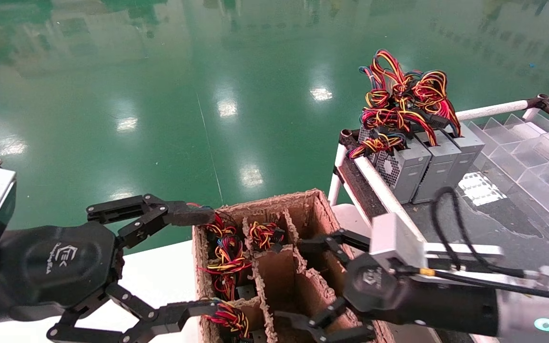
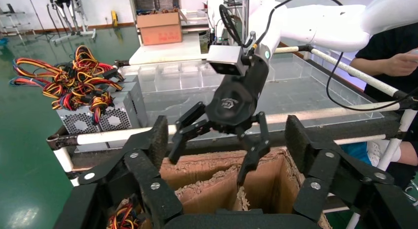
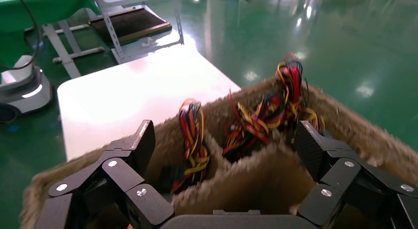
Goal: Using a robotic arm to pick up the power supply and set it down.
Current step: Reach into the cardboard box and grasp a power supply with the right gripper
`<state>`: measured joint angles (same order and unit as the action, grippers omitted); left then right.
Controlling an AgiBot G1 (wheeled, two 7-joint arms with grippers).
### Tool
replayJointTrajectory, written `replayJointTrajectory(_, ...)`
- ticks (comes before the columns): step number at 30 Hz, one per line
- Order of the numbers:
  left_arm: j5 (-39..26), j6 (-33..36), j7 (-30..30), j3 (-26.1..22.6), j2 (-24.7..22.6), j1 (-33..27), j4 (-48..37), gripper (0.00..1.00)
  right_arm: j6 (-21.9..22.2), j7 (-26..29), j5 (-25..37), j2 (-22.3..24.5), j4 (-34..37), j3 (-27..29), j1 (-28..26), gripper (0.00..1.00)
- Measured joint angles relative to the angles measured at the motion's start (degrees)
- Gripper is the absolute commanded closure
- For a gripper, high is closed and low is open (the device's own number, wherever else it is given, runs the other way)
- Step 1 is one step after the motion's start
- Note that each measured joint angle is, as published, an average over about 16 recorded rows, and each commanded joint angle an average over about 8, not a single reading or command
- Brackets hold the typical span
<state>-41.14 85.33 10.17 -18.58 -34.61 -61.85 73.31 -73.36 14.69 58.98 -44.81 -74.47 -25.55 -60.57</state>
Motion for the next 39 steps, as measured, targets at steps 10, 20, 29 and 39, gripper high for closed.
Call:
replayJointTrajectory(10, 0.02, -0.01, -0.01, -0.03, 0.01, -0.01, 0.0, 0.0, 2.92, 0.75, 3.76, -5.74, -0.99, -3.23, 0.19, 0.0)
replayJointTrajectory(20, 0.04, -0.02, -0.03, -0.06, 0.02, -0.01, 0.0, 0.0, 4.56, 2.04, 7.35, -9.54, -1.09, -6.13, 0.13, 0.0)
replayJointTrajectory(29, 0.06, -0.04, -0.04, -0.08, 0.03, -0.02, 0.0, 0.0, 5.53, 2.04, 9.07, -11.39, -0.6, -7.35, 0.26, 0.04)
replayJointTrajectory(39, 0.08, -0.05, -0.06, -0.11, 0.04, -0.03, 0.0, 0.0, 5.97, 1.68, 10.01, -13.15, 0.62, -8.18, 0.07, 1.0)
